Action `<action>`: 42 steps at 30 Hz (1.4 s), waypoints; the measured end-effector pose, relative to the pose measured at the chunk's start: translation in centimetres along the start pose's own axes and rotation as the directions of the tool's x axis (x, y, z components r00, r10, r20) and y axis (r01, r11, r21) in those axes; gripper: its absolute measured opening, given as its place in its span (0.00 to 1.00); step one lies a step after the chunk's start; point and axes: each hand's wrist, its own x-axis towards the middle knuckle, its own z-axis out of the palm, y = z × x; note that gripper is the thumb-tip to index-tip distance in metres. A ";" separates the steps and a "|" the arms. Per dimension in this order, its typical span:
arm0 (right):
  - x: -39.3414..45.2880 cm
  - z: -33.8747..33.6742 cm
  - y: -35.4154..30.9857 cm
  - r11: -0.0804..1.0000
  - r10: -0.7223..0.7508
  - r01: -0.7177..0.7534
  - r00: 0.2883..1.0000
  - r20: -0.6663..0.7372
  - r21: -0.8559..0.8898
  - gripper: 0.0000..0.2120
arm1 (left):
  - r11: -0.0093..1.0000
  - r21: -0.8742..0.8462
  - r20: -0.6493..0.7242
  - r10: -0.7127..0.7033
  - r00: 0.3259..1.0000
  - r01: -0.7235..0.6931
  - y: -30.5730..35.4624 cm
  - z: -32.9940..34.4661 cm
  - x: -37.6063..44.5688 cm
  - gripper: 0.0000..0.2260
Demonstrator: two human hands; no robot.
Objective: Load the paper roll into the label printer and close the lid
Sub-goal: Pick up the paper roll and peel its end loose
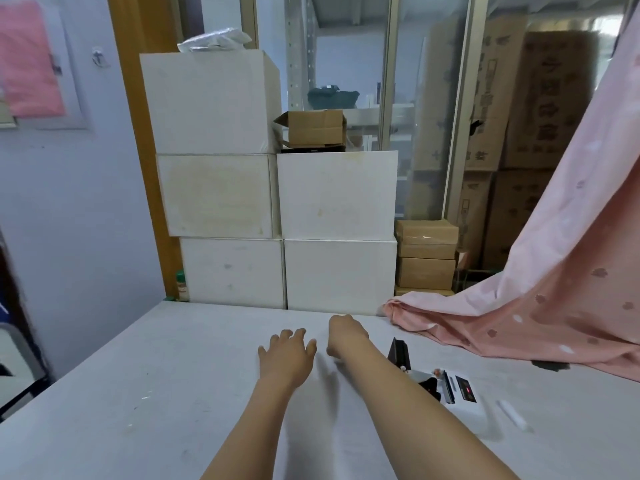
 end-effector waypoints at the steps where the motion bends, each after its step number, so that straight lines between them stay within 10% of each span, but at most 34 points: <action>1: -0.1 0.0 0.0 1.000 -0.006 0.006 1.000 0.004 0.022 0.14 | 1.000 -0.003 0.003 -0.003 1.000 0.003 0.0 -0.1 -0.1 0.22; 7: -2.1 -1.5 0.5 0.987 -0.115 0.118 0.993 -0.036 0.105 0.07 | 0.995 -0.081 0.010 -0.048 0.999 0.049 0.4 -0.8 -1.3 0.21; 11: -3.6 -4.1 1.7 0.955 -0.223 0.240 0.969 -0.111 0.177 0.19 | 0.905 -0.419 -0.053 -0.099 0.994 0.068 1.6 -2.6 -1.8 0.19; 16: -6.6 -7.6 5.0 0.918 -0.327 0.362 0.921 -0.211 0.162 0.19 | 0.342 -0.900 0.206 -0.209 0.956 0.269 4.8 -5.5 -3.6 0.17; 22: -11.2 -10.7 9.5 0.840 -0.391 0.471 0.869 -0.303 0.270 0.19 | -0.161 -0.874 0.444 0.115 0.889 0.458 8.2 -5.6 -7.1 0.12; 35: -15.8 -9.6 15.9 0.505 -0.217 0.387 0.922 -0.320 0.771 0.25 | -0.344 -0.663 0.443 0.537 0.718 0.666 14.8 -4.2 -10.8 0.23; 42: -15.8 -7.9 17.2 0.234 -0.143 0.273 0.959 -0.244 0.933 0.16 | -0.437 -0.665 0.398 0.478 0.783 0.605 15.3 -2.8 -11.1 0.25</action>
